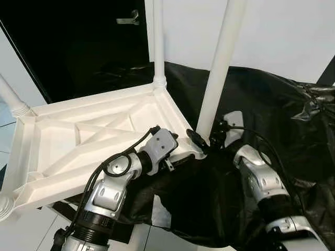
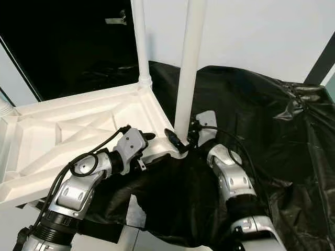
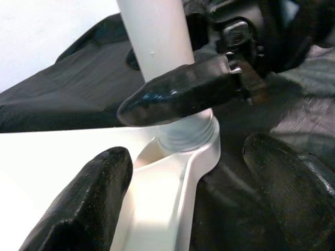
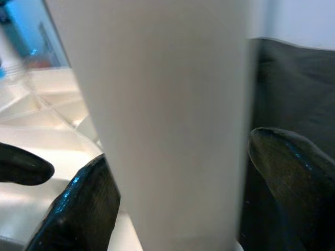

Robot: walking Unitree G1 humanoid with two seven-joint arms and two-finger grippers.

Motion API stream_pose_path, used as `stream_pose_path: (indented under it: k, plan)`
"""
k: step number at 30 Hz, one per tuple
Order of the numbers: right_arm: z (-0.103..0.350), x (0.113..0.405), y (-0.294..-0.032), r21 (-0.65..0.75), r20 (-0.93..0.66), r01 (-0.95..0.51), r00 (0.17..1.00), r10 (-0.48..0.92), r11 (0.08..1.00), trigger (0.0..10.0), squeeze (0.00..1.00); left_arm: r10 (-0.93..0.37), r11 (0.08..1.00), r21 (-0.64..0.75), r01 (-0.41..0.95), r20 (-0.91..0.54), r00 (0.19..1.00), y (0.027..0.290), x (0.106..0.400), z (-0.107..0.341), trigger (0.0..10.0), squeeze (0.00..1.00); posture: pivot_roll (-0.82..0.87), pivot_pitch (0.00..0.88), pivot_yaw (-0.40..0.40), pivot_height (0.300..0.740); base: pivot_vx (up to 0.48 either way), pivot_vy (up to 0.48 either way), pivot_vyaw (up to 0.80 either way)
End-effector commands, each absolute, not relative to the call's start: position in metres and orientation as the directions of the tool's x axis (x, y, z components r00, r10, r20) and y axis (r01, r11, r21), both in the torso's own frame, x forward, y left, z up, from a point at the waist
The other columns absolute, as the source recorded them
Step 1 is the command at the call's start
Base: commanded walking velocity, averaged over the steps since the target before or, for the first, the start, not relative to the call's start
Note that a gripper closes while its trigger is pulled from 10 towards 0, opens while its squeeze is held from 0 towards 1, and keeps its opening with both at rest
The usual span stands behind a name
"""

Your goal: Building children table

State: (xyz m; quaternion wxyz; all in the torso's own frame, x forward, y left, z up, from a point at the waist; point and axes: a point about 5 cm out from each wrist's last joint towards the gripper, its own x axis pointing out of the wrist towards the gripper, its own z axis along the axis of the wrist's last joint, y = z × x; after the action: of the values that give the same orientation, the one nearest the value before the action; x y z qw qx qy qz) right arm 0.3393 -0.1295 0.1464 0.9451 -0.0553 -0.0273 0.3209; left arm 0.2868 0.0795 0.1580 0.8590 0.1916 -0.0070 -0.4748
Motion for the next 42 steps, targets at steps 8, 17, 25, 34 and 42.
stream_pose_path:
  k: [8,17,25,34,42]
  plan:
    - [0.139,0.348,-0.129,-0.159,-0.040,-0.671,0.737,0.675,0.724,0.0,0.00,-0.777,0.541,0.343,0.768,-0.147,0.612,0.085,0.288,0.161,10.0,0.00,0.07,0.000,-0.040,0.740,0.000,0.000,0.00]
    - [0.135,0.349,-0.139,-0.151,-0.038,-0.608,0.791,0.610,0.779,0.0,0.00,-0.773,0.548,0.337,0.766,-0.146,0.617,0.085,0.287,0.161,10.0,0.00,0.07,0.000,-0.044,0.740,0.000,0.000,0.00]
    - [0.122,0.341,-0.141,-0.126,-0.048,-0.350,0.937,0.346,0.928,10.0,0.00,-0.774,0.550,0.330,0.768,-0.146,0.617,0.082,0.284,0.158,10.0,0.00,0.06,0.000,-0.046,0.740,0.000,0.000,0.00]
    - [0.118,0.328,-0.127,-0.054,-0.029,-0.058,0.998,0.056,0.997,10.0,0.00,-0.768,0.559,0.326,0.763,-0.142,0.624,0.081,0.284,0.157,10.0,0.00,0.05,0.000,-0.051,0.740,0.000,0.000,0.00]
    - [0.121,0.320,-0.115,0.005,-0.017,-0.024,1.000,0.024,1.000,10.0,0.00,-0.769,0.561,0.321,0.763,-0.140,0.624,0.082,0.283,0.158,10.0,0.00,0.05,0.000,-0.050,0.740,0.000,0.000,0.00]
